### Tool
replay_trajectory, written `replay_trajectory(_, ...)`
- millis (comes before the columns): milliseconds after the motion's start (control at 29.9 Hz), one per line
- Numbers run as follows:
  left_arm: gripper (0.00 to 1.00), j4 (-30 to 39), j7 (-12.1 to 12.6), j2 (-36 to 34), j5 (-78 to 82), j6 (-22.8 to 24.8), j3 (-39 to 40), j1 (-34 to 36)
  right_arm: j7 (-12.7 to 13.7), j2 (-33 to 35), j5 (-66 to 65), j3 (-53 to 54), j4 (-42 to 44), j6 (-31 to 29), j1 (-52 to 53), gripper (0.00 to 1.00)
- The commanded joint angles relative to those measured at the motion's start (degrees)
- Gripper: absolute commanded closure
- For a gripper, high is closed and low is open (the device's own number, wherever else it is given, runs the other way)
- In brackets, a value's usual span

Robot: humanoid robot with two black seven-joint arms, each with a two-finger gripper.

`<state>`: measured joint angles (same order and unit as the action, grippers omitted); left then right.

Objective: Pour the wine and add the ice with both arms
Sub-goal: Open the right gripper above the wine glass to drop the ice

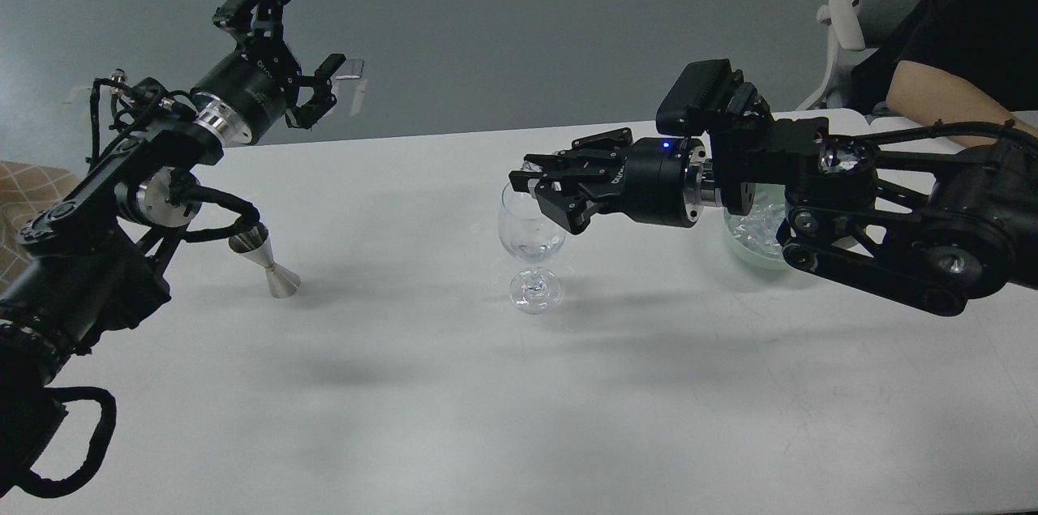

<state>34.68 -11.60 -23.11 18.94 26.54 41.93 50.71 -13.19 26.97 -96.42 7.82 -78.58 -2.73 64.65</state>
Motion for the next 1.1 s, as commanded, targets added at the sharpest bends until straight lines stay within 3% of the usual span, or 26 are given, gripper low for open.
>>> replay_trajectory(0, 0.02, 0.04, 0.0, 0.0, 0.04, 0.0, 0.0, 0.0, 0.0, 0.1, 0.0, 0.09, -0.08, 0.0, 0.03, 0.38)
replay_trajectory(67, 0.02, -0.05, -0.09, 0.0, -0.05, 0.0, 0.0, 0.0, 0.0, 0.1, 0.0, 0.09, -0.08, 0.09, 0.03, 0.32)
replay_trajectory(201, 0.02, 0.04, -0.09, 0.0, -0.05, 0.0, 0.09, 0.0, 0.09, 0.01, 0.0, 0.18, -0.08, 0.26, -0.05, 0.11)
replay_trajectory(301, 0.02, 0.04, -0.09, -0.09, -0.22, 0.09, 0.0, 0.0, 0.09, 0.01, 0.0, 0.18, -0.08, 0.27, -0.05, 0.06)
replay_trajectory(535, 0.02, -0.05, -0.09, -0.09, -0.31, 0.09, 0.0, 0.0, 0.09, -0.08, 0.35, 0.18, -0.08, 0.27, -0.05, 0.06)
replay_trajectory(635, 0.02, 0.04, -0.09, -0.09, -0.31, 0.09, 0.09, 0.0, 0.09, -0.08, 0.35, 0.18, -0.08, 0.35, 0.03, 0.08)
replay_trajectory(802, 0.02, 0.04, -0.09, 0.0, -0.31, 0.09, 0.09, 0.0, 0.09, 0.18, 0.35, 0.09, -0.08, 0.35, 0.21, 0.38)
replay_trajectory(969, 0.02, -0.05, -0.09, -0.09, -0.31, 0.09, 0.09, 0.0, 0.09, 0.45, 0.35, 0.09, -0.08, 0.09, 0.21, 0.56)
replay_trajectory(1070, 0.02, -0.05, -0.09, -0.09, -0.31, 0.09, 0.0, 0.0, 0.18, 0.53, 0.26, 0.0, -0.17, 0.0, 0.3, 0.61)
